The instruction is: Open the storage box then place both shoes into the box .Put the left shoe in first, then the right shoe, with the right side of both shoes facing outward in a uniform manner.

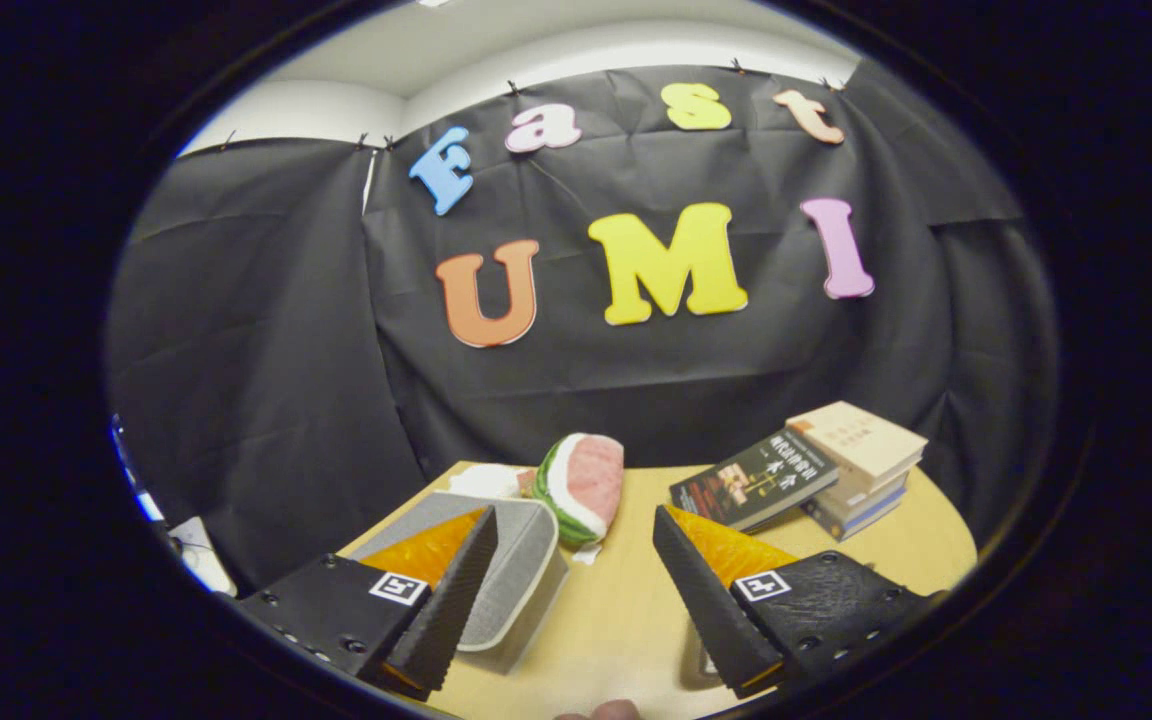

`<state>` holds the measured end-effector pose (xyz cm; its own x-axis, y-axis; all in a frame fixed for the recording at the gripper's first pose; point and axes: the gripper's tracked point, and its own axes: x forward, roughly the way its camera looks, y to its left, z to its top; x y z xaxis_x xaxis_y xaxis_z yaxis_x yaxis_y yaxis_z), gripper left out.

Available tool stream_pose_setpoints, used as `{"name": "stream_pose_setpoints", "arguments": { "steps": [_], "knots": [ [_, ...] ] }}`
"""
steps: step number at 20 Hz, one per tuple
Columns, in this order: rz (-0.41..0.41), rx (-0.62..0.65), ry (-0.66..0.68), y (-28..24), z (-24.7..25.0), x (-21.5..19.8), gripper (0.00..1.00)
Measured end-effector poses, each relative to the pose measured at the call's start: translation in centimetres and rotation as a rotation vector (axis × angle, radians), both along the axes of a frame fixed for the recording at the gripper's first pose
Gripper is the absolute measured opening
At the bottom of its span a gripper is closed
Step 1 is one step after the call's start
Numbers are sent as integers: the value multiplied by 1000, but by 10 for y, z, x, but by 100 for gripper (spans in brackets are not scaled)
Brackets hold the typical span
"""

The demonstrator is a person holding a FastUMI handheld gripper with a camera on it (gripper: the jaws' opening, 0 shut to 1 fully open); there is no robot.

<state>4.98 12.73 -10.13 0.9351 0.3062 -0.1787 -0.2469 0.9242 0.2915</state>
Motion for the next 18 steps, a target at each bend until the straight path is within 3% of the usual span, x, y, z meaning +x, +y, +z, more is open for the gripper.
{"name": "stream_pose_setpoints", "arguments": {
  "steps": [7,12,18],
  "knots": [
    [123,113,183,65,-81,23,95],
    [162,175,226,87,-104,31,95],
    [201,356,297,101,-121,28,96]
  ]
}}
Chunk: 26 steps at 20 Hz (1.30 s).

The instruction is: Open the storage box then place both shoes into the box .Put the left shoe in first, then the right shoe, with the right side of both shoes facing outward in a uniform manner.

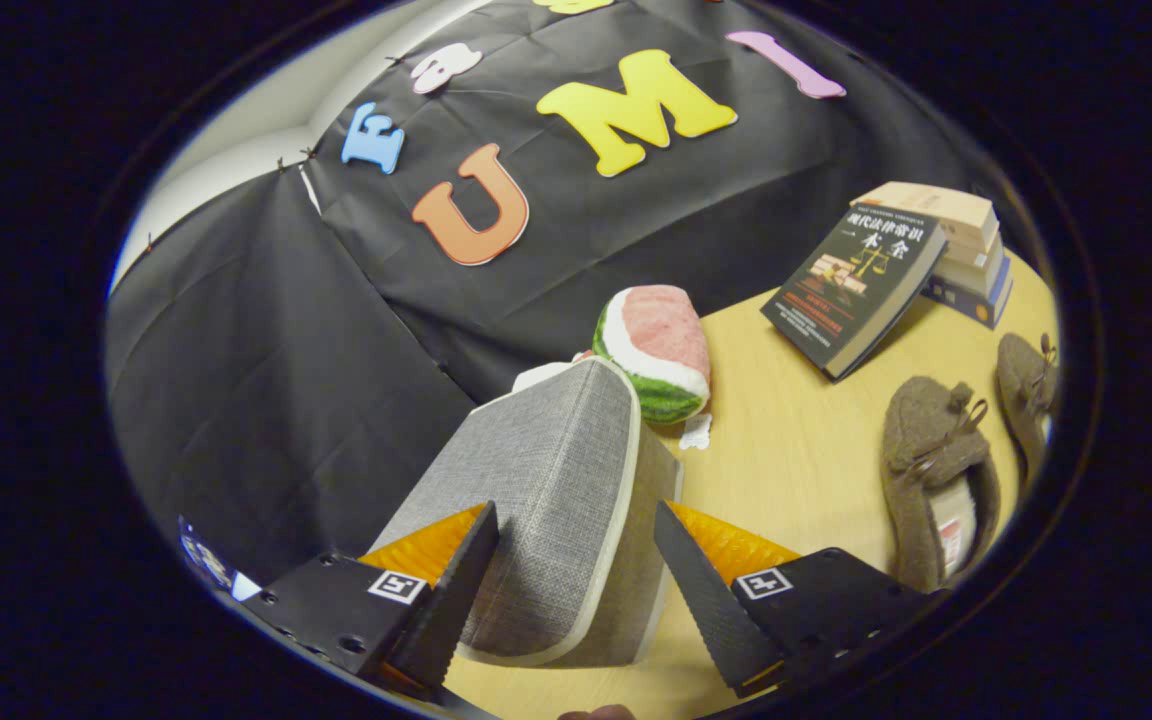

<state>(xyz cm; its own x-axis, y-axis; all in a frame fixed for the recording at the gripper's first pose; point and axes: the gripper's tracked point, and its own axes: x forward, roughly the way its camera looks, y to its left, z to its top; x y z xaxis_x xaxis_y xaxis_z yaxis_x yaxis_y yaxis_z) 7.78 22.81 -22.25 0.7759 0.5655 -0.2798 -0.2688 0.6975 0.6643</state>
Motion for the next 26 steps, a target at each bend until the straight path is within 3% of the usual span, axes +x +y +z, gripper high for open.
{"name": "stream_pose_setpoints", "arguments": {
  "steps": [11,15,16,19,22,23,25,26],
  "knots": [
    [64,195,153,27,-7,-2,96],
    [68,246,189,13,6,-8,86],
    [68,240,182,19,6,-4,78],
    [77,224,150,9,16,-9,76],
    [57,213,122,2,31,-6,66],
    [17,192,100,-1,36,8,64],
    [-26,166,88,-16,45,6,17],
    [-1,174,90,-10,50,5,2]
  ]
}}
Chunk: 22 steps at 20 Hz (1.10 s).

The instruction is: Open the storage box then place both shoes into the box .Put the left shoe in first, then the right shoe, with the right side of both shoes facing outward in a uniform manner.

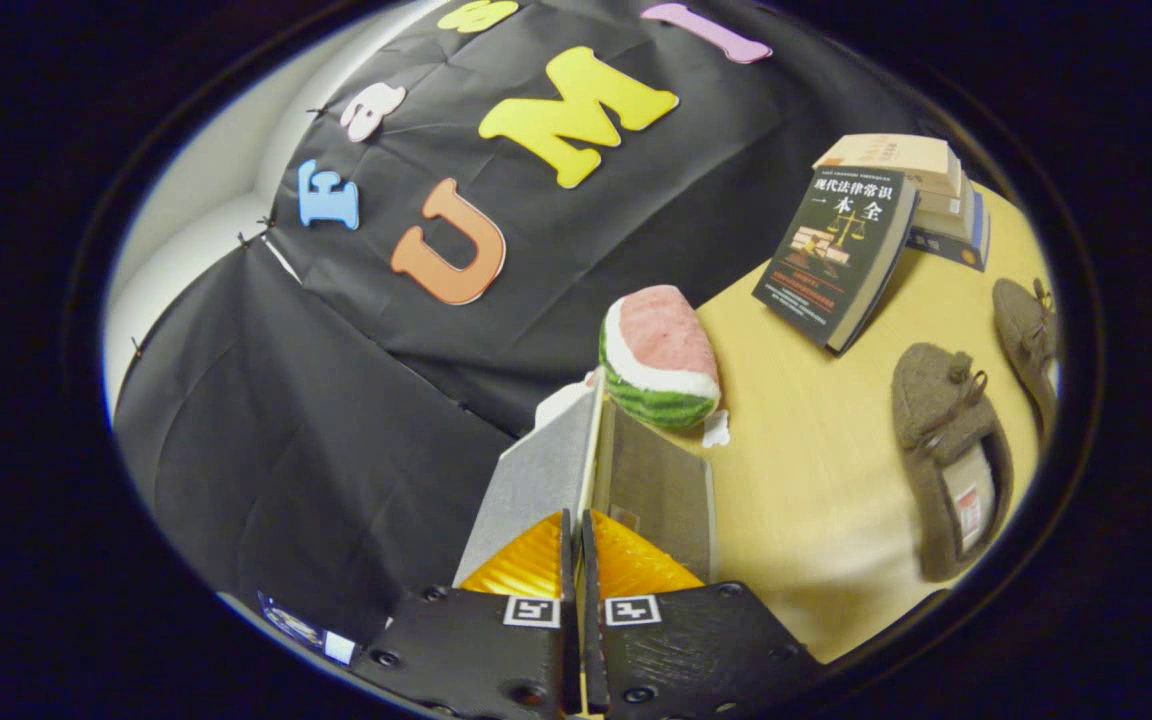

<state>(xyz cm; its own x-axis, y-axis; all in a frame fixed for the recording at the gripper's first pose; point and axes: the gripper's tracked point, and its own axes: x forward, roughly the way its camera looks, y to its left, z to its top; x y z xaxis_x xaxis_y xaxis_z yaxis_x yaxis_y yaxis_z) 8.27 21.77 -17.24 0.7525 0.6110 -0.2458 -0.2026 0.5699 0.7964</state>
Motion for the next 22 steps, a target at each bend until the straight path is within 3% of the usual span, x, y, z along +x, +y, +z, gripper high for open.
{"name": "stream_pose_setpoints", "arguments": {
  "steps": [3,8,12,17,19,20,22],
  "knots": [
    [14,-62,-47,10,14,4,0],
    [43,-98,-187,25,88,-5,0],
    [116,-85,-296,68,149,-14,0],
    [182,-128,-379,132,170,-10,0],
    [203,-165,-392,154,167,-7,5],
    [217,-183,-401,168,165,-7,13],
    [257,-219,-421,190,164,-10,20]
  ]
}}
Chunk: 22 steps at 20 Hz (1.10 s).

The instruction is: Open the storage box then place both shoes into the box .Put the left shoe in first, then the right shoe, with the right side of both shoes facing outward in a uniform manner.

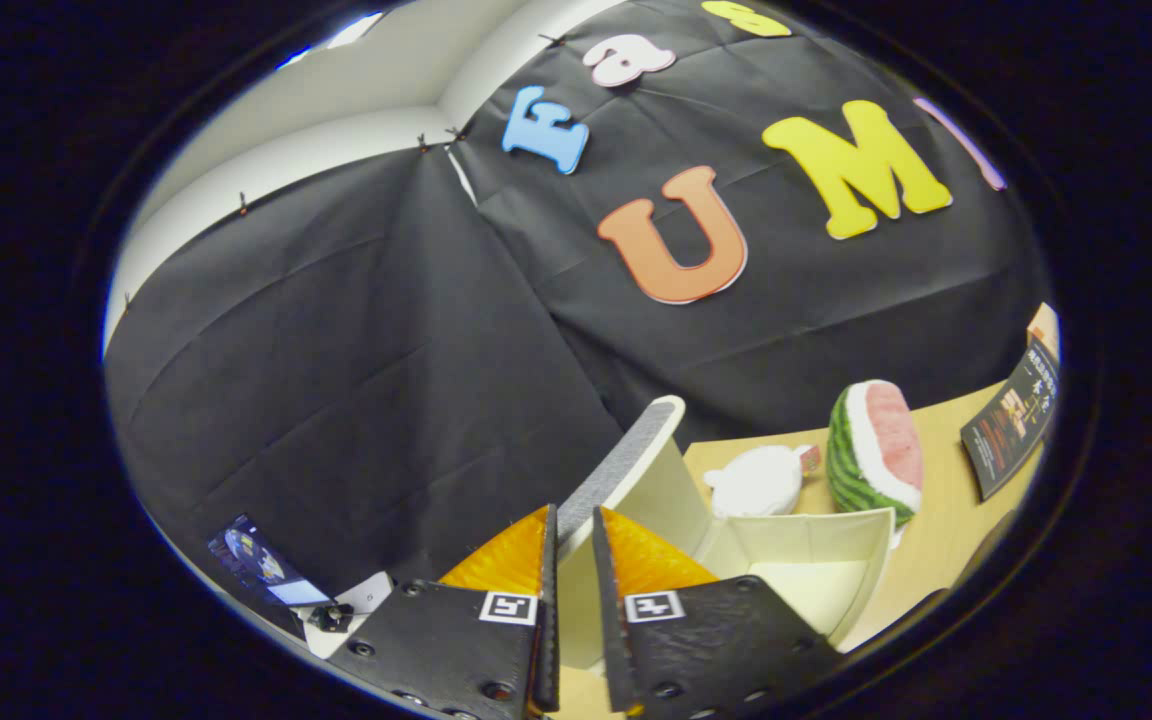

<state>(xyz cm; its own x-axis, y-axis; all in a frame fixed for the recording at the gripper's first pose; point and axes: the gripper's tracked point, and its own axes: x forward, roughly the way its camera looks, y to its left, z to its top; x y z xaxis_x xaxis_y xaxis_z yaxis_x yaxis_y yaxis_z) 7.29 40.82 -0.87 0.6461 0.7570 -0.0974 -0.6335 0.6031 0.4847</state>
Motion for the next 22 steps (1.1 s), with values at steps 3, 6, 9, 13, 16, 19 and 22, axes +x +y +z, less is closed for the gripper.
{"name": "stream_pose_setpoints", "arguments": {
  "steps": [3,6,9,13,16,19,22],
  "knots": [
    [44,-33,-23,22,-2,-7,40],
    [38,-52,-28,26,-7,-9,56],
    [-21,-82,-60,12,-8,-4,66],
    [-119,-126,-99,-30,-8,-9,77],
    [-191,-167,-130,-68,-7,-12,87],
    [-258,-194,-141,-113,-9,-19,87],
    [-348,-236,-146,-173,-17,-23,90]
  ]
}}
